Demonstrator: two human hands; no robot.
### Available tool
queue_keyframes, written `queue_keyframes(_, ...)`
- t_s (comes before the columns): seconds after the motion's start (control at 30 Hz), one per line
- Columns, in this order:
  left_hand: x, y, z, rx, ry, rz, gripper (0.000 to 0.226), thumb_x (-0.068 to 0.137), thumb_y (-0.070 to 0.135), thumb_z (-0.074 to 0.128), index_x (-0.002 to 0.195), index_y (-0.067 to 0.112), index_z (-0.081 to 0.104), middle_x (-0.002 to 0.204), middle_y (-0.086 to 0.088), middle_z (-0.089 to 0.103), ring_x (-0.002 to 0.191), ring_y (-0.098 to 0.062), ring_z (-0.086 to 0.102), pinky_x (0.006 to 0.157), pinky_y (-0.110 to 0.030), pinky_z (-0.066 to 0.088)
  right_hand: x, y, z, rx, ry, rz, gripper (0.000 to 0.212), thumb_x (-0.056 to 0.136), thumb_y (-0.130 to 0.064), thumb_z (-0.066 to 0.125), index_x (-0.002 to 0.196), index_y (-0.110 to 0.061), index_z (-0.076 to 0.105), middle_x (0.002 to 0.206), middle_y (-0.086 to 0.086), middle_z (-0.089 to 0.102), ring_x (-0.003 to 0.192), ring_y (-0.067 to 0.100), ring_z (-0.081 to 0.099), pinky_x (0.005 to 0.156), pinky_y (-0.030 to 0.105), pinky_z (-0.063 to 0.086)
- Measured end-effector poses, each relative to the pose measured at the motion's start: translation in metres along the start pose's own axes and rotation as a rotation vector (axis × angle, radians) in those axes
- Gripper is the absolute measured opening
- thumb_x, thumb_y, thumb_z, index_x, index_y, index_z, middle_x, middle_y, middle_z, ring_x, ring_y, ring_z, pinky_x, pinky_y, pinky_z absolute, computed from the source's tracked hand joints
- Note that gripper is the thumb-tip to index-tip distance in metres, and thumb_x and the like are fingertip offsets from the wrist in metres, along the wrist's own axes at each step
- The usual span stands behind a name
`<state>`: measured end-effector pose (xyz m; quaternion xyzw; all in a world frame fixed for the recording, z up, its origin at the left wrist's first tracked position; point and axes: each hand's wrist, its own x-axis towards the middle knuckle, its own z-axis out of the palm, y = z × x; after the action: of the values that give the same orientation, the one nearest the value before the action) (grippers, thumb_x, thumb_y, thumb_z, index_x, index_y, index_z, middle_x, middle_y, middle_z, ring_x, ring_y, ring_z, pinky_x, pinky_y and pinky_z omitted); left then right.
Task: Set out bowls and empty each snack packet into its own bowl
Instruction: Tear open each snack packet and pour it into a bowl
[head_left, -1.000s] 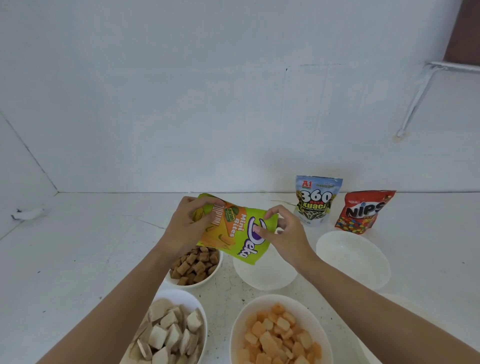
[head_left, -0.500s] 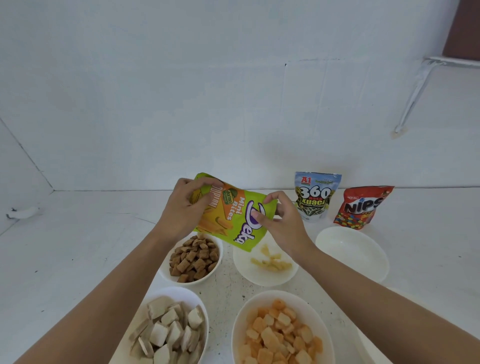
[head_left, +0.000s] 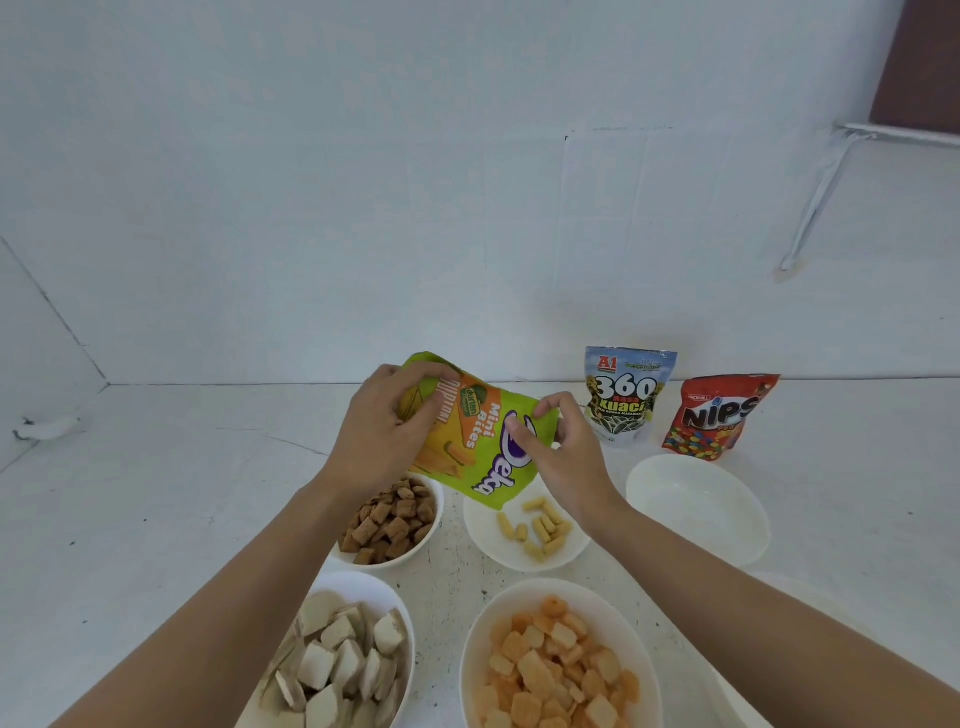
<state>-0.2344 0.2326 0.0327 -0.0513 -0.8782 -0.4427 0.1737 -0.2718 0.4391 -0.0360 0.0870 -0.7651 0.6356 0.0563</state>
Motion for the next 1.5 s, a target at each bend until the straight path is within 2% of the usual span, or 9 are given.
queue_keyframes(0.03,0.0,0.0,0.002,0.023,-0.03,-0.003,0.026,0.098,0.025,0.058,0.11,0.047,0.067,0.106,0.002,0.057,0.101,-0.004,0.056,0.084,-0.026,0.046,-0.002,0.003,0.0,-0.016,-0.014,0.034,0.033,0.087,-0.05,0.069,0.093,-0.026,0.047,0.074,0.013,0.059,0.066,0.025,0.055,0.057,0.037,0.041)
queue_keyframes(0.17,0.0,0.002,0.01,0.104,-0.109,-0.032,0.026,0.098,0.025,0.055,0.111,0.046,0.064,0.103,-0.001,0.057,0.099,-0.009,0.055,0.084,-0.03,0.046,-0.008,0.009,-0.001,-0.032,-0.042,0.135,0.039,0.092,-0.041,0.065,0.104,-0.01,0.045,0.064,-0.008,0.049,0.043,-0.001,0.044,0.041,0.014,0.031)
queue_keyframes(0.47,0.013,0.017,-0.002,0.06,-0.084,-0.006,0.026,0.097,0.026,0.056,0.106,0.049,0.063,0.111,0.002,0.061,0.101,-0.004,0.057,0.09,-0.033,0.051,-0.004,-0.006,-0.005,0.018,-0.032,0.061,0.036,0.091,-0.041,0.067,0.1,-0.012,0.046,0.063,-0.005,0.049,0.048,-0.001,0.045,0.047,0.014,0.033)
queue_keyframes(0.63,0.024,0.036,-0.018,0.044,-0.053,0.049,0.026,0.094,0.026,0.058,0.102,0.049,0.065,0.113,0.003,0.064,0.102,-0.012,0.062,0.091,-0.041,0.054,0.004,-0.02,-0.002,0.093,-0.014,0.001,0.039,0.083,-0.056,0.07,0.093,-0.025,0.047,0.083,0.018,0.066,0.074,0.031,0.065,0.065,0.043,0.048)
queue_keyframes(0.73,0.024,0.041,-0.021,0.047,-0.022,0.072,0.023,0.091,0.03,0.057,0.102,0.049,0.065,0.11,0.003,0.065,0.102,-0.013,0.062,0.09,-0.042,0.054,0.005,-0.027,-0.002,0.102,0.005,-0.038,0.035,0.09,-0.041,0.069,0.099,-0.014,0.047,0.06,-0.014,0.06,0.059,0.005,0.059,0.056,0.024,0.046)
queue_keyframes(0.83,0.017,0.038,-0.016,0.042,0.045,0.092,0.019,0.09,0.035,0.057,0.101,0.048,0.065,0.104,0.001,0.065,0.095,-0.013,0.061,0.086,-0.041,0.053,0.005,-0.026,-0.003,0.078,0.021,-0.056,0.033,0.092,-0.034,0.068,0.1,-0.009,0.047,0.051,-0.023,0.049,0.052,-0.003,0.046,0.052,0.016,0.036)
queue_keyframes(1.03,0.001,0.019,0.005,0.053,0.099,0.101,0.019,0.094,0.03,0.059,0.103,0.046,0.065,0.095,0.002,0.06,0.086,-0.005,0.058,0.079,-0.031,0.051,-0.003,-0.013,-0.003,0.03,0.007,0.008,0.03,0.092,-0.034,0.068,0.099,-0.013,0.047,0.067,-0.012,0.057,0.062,-0.001,0.059,0.053,0.015,0.042)
queue_keyframes(1.3,0.0,0.011,0.02,0.182,-0.12,0.088,0.035,0.09,0.022,0.069,0.119,0.041,0.064,0.101,0.001,0.058,0.092,-0.011,0.058,0.075,-0.013,0.041,-0.012,0.004,-0.005,-0.018,-0.014,0.223,0.041,0.092,-0.047,0.062,0.103,-0.013,0.042,0.096,0.006,0.072,0.078,0.016,0.071,0.055,0.023,0.053)
queue_keyframes(1.5,0.016,0.035,0.01,0.15,-0.008,0.174,0.032,0.082,0.017,0.08,0.112,0.028,0.073,0.1,0.003,0.069,0.093,-0.011,0.061,0.084,-0.024,0.048,-0.004,-0.011,-0.008,0.081,0.014,0.188,0.042,0.092,-0.048,0.063,0.104,-0.013,0.043,0.092,0.002,0.069,0.082,0.016,0.069,0.062,0.024,0.053)
